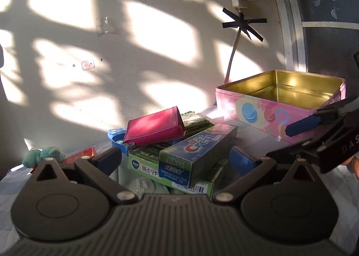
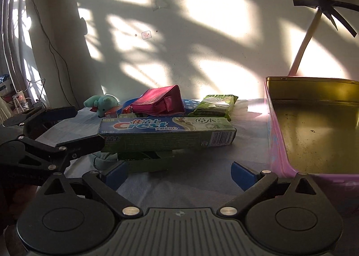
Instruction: Organize objects
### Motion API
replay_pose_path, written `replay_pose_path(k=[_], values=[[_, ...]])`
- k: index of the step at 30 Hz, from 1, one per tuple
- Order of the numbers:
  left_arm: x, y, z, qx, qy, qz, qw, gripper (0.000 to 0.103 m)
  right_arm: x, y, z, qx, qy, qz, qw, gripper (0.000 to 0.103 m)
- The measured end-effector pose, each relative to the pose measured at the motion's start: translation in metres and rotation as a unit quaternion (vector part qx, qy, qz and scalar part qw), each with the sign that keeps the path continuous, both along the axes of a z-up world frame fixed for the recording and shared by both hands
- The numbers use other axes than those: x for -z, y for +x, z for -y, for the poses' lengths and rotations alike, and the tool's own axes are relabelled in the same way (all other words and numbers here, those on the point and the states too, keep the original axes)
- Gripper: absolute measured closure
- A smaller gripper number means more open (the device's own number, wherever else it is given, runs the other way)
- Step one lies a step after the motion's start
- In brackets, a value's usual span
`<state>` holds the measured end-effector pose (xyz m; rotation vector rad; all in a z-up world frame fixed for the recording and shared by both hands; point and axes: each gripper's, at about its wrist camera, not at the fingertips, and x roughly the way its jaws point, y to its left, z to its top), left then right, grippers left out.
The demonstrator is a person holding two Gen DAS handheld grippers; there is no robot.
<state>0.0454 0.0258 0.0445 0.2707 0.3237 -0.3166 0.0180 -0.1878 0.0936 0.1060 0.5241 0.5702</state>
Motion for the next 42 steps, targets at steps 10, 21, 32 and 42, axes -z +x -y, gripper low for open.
replay_pose_path(k=[10,21,32,42], values=[[-0.004,-0.013,-0.021,0.048,-0.068,-0.058,0.9948,0.058,-0.004,-0.004,0.001,-0.006,0.025,0.004,1.000,0.005],[0.004,-0.105,-0.134,-0.066,-0.139,-0.077,0.9851,0.053,-0.007,-0.021,-0.044,-0.087,0.014,0.011,0.996,0.005],[0.007,-0.116,-0.178,-0.164,-0.225,-0.091,0.9561,0.047,-0.016,-0.030,-0.096,-0.148,-0.032,0.028,0.988,0.005],[0.013,-0.135,-0.169,-0.108,-0.266,-0.152,0.9458,0.045,-0.001,-0.025,-0.075,-0.150,-0.003,-0.038,0.988,0.005]])
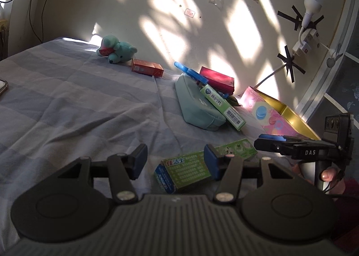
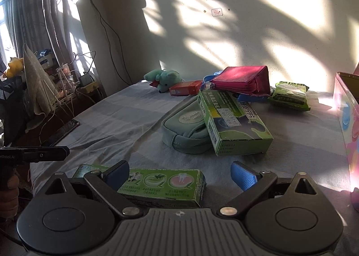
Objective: Organize objects
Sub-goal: 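Grasp the long green toothpaste box with the left gripper and lift, then lower the toothpaste box into the pink tin and open the left gripper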
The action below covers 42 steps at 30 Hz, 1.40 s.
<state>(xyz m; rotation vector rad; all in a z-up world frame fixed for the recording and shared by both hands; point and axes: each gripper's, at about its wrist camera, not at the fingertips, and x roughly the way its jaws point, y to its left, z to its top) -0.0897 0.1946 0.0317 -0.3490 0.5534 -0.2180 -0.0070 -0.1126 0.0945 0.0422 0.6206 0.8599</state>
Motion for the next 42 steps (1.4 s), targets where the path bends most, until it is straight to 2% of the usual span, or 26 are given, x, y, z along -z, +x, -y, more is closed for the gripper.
replay_pose_path(k=[5,10,11,13,15,16,19,22,26,29,34,37,42], values=[[0.005,0.005,0.009,0.012,-0.008,-0.037,0.9992,0.045,0.012,-0.011,-0.009,-0.063,-0.052,0.006,0.997,0.005],[0.019,0.021,0.019,0.013,0.007,-0.076,0.9970,0.049,0.022,-0.011,-0.027,-0.085,-0.092,0.023,0.992,0.009],[0.024,0.025,0.019,0.016,0.003,-0.087,0.9961,0.049,0.023,-0.009,-0.030,-0.086,-0.093,0.022,0.992,0.013],[0.023,0.025,0.021,0.009,0.001,-0.082,0.9966,0.049,0.022,-0.011,-0.033,-0.074,-0.102,0.040,0.991,0.022],[0.014,0.026,0.029,0.003,0.032,-0.073,0.9968,0.050,0.020,-0.013,-0.029,-0.068,-0.103,0.044,0.991,0.032],[0.008,0.026,0.034,0.003,0.048,-0.064,0.9968,0.050,0.017,-0.014,-0.025,-0.064,-0.098,0.045,0.992,0.033],[-0.011,0.034,0.050,0.027,0.068,-0.039,0.9966,0.050,0.001,-0.022,-0.001,-0.029,-0.085,0.084,0.992,0.034],[-0.032,0.054,0.084,0.062,0.087,-0.009,0.9942,0.049,-0.015,-0.025,0.028,0.019,-0.079,0.119,0.990,0.035],[-0.056,0.086,0.150,0.113,0.111,0.036,0.9867,0.050,-0.035,-0.022,0.085,0.103,-0.094,0.169,0.976,0.035],[-0.068,0.111,0.205,0.157,0.126,0.067,0.9772,0.050,-0.046,-0.012,0.134,0.165,-0.110,0.179,0.964,0.035],[-0.074,0.143,0.291,0.217,0.132,0.094,0.9628,0.050,-0.051,0.008,0.206,0.243,-0.141,0.184,0.942,0.035],[-0.069,0.161,0.327,0.236,0.126,0.090,0.9592,0.050,-0.045,0.023,0.240,0.275,-0.159,0.172,0.933,0.035],[-0.053,0.188,0.365,0.246,0.119,0.065,0.9597,0.050,-0.031,0.043,0.261,0.300,-0.195,0.155,0.921,0.034]])
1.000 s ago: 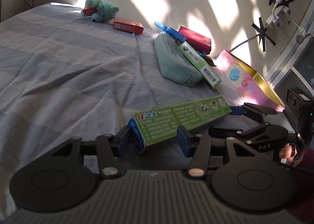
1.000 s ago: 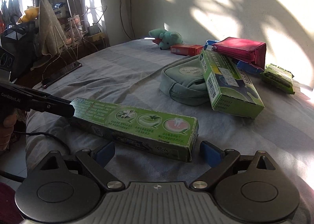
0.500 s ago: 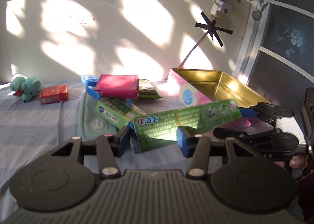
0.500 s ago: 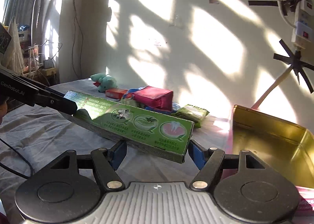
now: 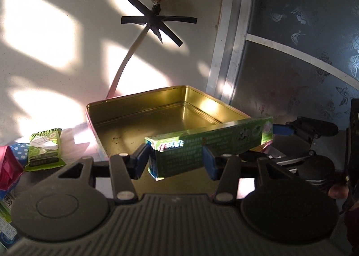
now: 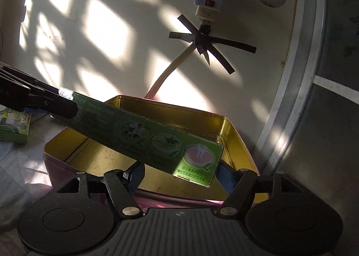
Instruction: Organize objects
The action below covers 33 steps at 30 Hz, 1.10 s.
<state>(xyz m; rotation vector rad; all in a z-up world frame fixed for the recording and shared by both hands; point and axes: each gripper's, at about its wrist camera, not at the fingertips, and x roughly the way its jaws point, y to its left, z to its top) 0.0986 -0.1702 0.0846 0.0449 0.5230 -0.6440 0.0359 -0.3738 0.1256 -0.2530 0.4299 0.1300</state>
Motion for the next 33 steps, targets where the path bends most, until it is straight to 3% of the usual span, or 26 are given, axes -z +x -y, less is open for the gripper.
replay_pose_path(k=[3,5,10,14,20,24,33], values=[[0.010,0.008,0.012,0.002,0.003,-0.020,0.9998,0.050,0.009,0.003,0.004,0.027,-0.012,0.001,1.000,0.030],[0.013,0.004,0.012,-0.001,0.008,-0.014,0.9999,0.049,0.010,-0.005,0.008,0.029,0.016,0.016,0.999,0.024],[0.006,-0.013,-0.001,-0.015,0.022,-0.002,0.9996,0.049,0.006,-0.026,0.001,0.047,0.056,0.063,0.995,0.025],[0.000,-0.034,-0.022,-0.040,0.030,0.010,0.9987,0.048,0.002,-0.051,-0.016,0.033,0.119,0.094,0.988,0.026],[0.009,-0.055,-0.065,-0.095,0.055,0.012,0.9938,0.046,-0.005,-0.084,-0.051,-0.013,0.166,0.127,0.978,0.026],[0.021,-0.059,-0.099,-0.144,0.073,0.002,0.9868,0.046,-0.008,-0.087,-0.076,-0.070,0.218,0.089,0.969,0.026],[0.049,-0.065,-0.173,-0.244,0.090,-0.033,0.9651,0.046,0.014,-0.082,-0.163,-0.152,0.197,0.002,0.969,0.033]])
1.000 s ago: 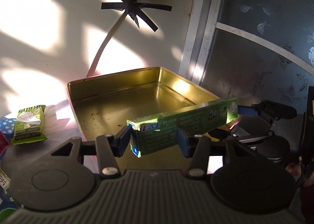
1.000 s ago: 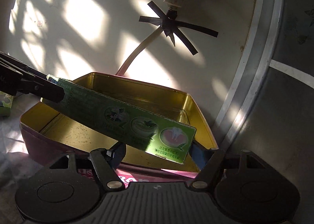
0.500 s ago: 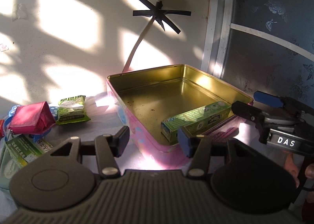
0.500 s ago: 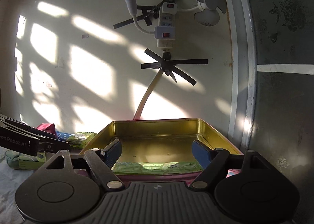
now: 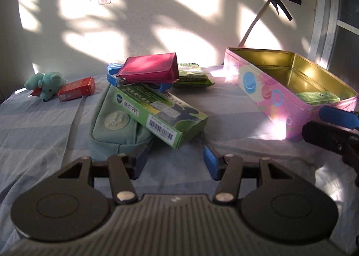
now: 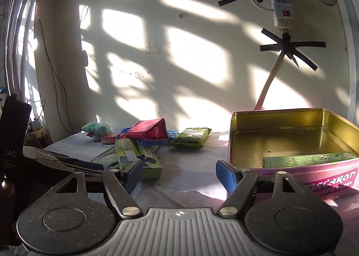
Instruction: Organize objects
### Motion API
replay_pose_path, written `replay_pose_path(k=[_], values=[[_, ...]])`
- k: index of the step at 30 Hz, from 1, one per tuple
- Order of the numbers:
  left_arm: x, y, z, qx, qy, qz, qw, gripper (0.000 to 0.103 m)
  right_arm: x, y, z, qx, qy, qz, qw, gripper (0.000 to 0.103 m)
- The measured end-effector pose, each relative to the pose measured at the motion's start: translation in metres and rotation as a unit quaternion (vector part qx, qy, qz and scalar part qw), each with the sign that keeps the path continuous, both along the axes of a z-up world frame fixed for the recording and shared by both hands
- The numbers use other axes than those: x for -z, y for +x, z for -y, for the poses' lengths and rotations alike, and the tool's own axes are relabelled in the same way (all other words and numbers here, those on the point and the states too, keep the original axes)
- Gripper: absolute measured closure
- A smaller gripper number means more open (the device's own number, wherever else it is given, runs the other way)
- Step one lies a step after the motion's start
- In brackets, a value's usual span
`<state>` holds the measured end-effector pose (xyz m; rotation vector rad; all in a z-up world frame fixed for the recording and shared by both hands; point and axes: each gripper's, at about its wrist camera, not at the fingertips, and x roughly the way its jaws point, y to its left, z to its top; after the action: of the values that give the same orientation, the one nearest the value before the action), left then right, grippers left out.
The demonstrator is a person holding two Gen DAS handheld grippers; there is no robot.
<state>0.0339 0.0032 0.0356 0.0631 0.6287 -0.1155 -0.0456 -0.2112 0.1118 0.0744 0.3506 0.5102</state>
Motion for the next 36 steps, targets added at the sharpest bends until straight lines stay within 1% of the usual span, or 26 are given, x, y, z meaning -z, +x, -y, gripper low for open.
replay_pose_path(k=[5,11,22,28,31,32,33,34,35,36], values=[[0.009,-0.005,-0.039,-0.043,-0.001,-0.006,0.9991,0.046,0.011,0.000,-0.035,-0.030,-0.022,-0.021,0.999,0.034],[0.016,-0.011,-0.065,-0.068,-0.003,-0.009,0.9977,0.046,0.019,-0.001,-0.056,-0.046,-0.035,-0.039,0.998,0.034],[0.026,-0.009,-0.078,-0.075,0.000,-0.014,0.9971,0.045,0.022,0.004,-0.068,-0.050,-0.051,-0.050,0.996,0.034],[0.029,-0.006,-0.088,-0.086,-0.004,-0.014,0.9962,0.044,0.024,0.016,-0.078,-0.058,-0.058,-0.055,0.995,0.034],[0.031,-0.007,-0.094,-0.092,-0.012,-0.007,0.9957,0.044,0.022,0.031,-0.086,-0.061,-0.059,-0.051,0.995,0.034],[0.033,-0.008,-0.095,-0.094,-0.011,-0.002,0.9955,0.044,0.022,0.037,-0.089,-0.061,-0.058,-0.050,0.995,0.031],[0.035,-0.008,-0.095,-0.098,-0.007,0.003,0.9952,0.042,0.022,0.044,-0.093,-0.060,-0.060,-0.051,0.995,0.023],[0.036,-0.008,-0.095,-0.102,-0.003,0.007,0.9948,0.039,0.022,0.049,-0.097,-0.059,-0.064,-0.049,0.995,0.020],[0.039,-0.007,-0.097,-0.105,-0.005,0.004,0.9944,0.039,0.023,0.057,-0.104,-0.062,-0.076,-0.043,0.994,0.018],[0.037,-0.008,-0.099,-0.105,-0.012,0.009,0.9943,0.038,0.024,0.062,-0.111,-0.065,-0.095,-0.038,0.993,0.017]])
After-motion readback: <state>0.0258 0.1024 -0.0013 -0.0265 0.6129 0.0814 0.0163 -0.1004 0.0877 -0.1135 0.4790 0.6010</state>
